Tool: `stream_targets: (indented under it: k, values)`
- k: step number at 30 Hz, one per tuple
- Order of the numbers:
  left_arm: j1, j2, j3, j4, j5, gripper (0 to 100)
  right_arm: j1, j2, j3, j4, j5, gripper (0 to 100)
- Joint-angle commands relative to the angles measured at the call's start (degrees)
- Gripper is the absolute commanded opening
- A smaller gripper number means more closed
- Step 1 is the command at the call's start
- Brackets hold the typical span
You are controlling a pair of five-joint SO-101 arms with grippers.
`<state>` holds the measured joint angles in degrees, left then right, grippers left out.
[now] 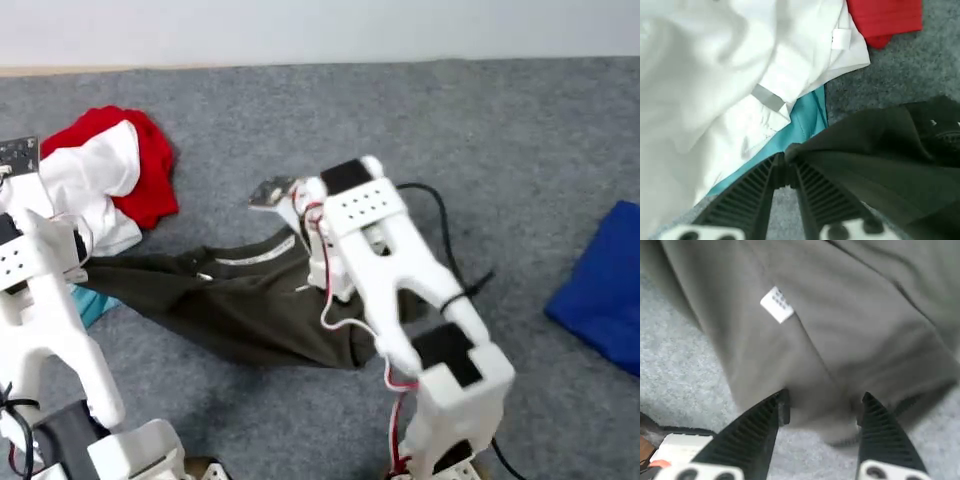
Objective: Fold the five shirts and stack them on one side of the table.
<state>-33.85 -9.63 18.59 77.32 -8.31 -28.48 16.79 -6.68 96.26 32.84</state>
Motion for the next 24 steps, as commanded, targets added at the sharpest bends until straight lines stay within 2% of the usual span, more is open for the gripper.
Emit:
stream_targets:
  k: [1, 8, 13, 17, 24]
  values:
    - [-0.35, -0.18, -0.22, -1.32, -0.44, 1, 0.31, 4.35, -5.98, -1.71, 0.44, 23.2]
    - [-0.35, -0.26, 0.84, -1.32, -0.35, 1, 2.68, 13.49, -14.77, 0.04, 0.88, 21.0]
    - [-0.35, -0.26, 2.15, -1.41, -0.35, 1, 3.82, 13.85, -20.31, 5.32, 0.97, 0.0]
    - [-0.35, -0.7, 2.07, -1.41, -0.35, 1, 6.64, 10.15, -22.15, 6.55, 1.14, 0.9]
    - [1.49, -0.88, -2.24, 1.23, -0.35, 1, 11.38, -4.79, -22.15, 6.55, 5.98, 1.0]
